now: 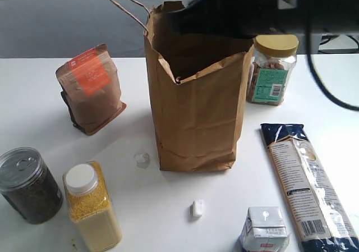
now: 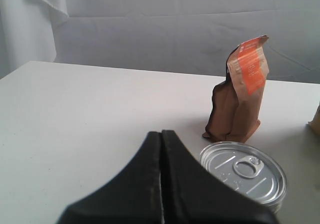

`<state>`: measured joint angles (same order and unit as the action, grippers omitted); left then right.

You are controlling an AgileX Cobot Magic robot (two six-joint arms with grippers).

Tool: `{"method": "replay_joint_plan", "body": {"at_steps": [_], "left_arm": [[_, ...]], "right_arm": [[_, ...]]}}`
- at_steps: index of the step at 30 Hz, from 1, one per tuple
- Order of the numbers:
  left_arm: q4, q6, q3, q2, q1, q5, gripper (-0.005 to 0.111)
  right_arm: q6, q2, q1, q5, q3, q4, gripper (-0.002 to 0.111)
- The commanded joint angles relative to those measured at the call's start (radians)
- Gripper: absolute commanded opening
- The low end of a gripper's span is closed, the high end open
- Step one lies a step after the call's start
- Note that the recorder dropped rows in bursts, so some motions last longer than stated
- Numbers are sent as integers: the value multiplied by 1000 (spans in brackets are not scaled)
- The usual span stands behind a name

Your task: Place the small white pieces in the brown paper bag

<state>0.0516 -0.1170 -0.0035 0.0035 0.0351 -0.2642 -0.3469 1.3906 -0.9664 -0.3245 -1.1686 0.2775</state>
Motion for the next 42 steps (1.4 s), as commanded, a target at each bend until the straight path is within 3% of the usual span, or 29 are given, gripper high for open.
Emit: {"method": "replay_joint_plan", "body": {"at_steps": [1,7,10,14,17,22,26,30,35,42], "left_arm": [[-8,-3,4,-3,-5,4,0],[-8,-3,4,-3,-5,4,0],[-8,-3,4,-3,-5,4,0],[-8,-3,4,-3,-5,4,0],[-8,-3,4,-3,-5,4,0],[-8,-3,4,-3,-5,4,0],[-8,-3,4,-3,-5,4,0],[-8,-3,4,-3,-5,4,0],[-8,-3,4,-3,-5,4,0],[-8,-3,4,-3,-5,4,0]], "right_arm": [[-26,149,19,-191,-180,74,0],[-26,234,39,-257,-264,106,3],[-31,239,49,-247,-264,107,18],[-61,241,62,-260,-264,116,46],[-82,241,62,-262,-264,123,55],[-87,213,57,-275,-264,116,50],[-95,125,9,-330,-253,107,30],[-126,-46,-77,-370,-93,105,0],[-148,-118,-130,-386,149,23,0],[-11,105,-154,-423,172,-199,0]]}}
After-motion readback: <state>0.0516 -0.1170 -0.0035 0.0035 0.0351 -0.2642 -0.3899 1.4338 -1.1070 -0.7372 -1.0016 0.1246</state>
